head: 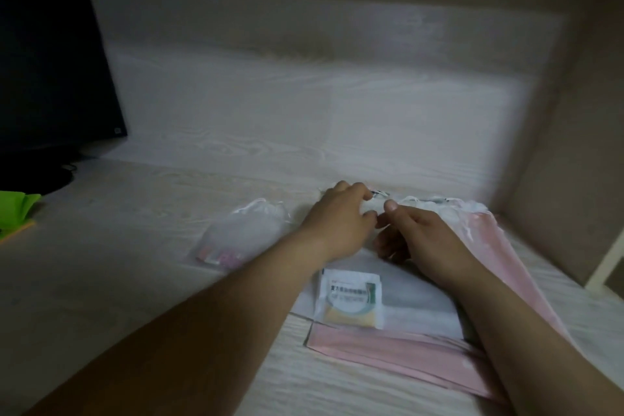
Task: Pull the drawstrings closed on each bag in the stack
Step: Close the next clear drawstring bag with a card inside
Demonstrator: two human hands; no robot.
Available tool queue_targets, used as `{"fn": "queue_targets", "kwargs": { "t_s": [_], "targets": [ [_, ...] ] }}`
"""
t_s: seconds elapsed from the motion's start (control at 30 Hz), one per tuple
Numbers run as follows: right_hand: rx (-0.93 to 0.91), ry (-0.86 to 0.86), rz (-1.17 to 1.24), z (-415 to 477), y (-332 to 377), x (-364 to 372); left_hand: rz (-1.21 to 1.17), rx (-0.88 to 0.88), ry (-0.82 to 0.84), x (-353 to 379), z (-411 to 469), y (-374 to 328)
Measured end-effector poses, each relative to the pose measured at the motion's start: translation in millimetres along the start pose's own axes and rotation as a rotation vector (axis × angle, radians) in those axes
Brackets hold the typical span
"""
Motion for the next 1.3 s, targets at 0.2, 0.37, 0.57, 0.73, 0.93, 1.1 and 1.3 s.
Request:
{"fn": "queue_targets", "kwargs": {
  "t_s": [0.2, 0.37, 0.57, 0.73, 0.93, 1.1, 1.3],
  "targets": [
    [-0.05, -0.201, -0.105, 4.6, 3.5, -18.2, -0.089, -0.085, -0.011, 17.2, -3.2, 34.6],
    [0.042, -0.375, 0.308, 38.9, 34.9, -36.7, -0.069, -0.112, -0.007, 15.8, 0.0, 39.4],
    [0.161, -0.354, -0.102, 25.1, 5.2, -51.0, -0.07, -0.238, -0.057, 13.5, 3.7, 49.9],
    [0.113, -0.16, -0.521, 7.7, -12.8, -31.5, -0.06, -0.232, -0.115, 6.3, 2.7, 51.1],
    [-0.144, -0.239, -0.59, 0.8, 14.8, -35.8, 0.17, -0.084, -0.09, 4.8, -2.1, 39.0],
    [-0.075, 0.107, -0.662, 4.8, -2.5, -4.7, 0.23, -0.024, -0.023, 12.2, -2.7, 32.1],
    [0.0, -0.101, -0.292, 6.5, -7.5, -26.2, -0.455, 0.055, 0.023, -5.9, -2.6, 19.2]
  ]
}}
Point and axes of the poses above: each hand's wrist, its own z-axis towards the middle knuckle, its own x-axis out of the palm, y = z × x, the point moved 8 cm from there along z, towards the middle knuckle, and after that the axes turned 12 degrees about -x, right-handed, at the moved point
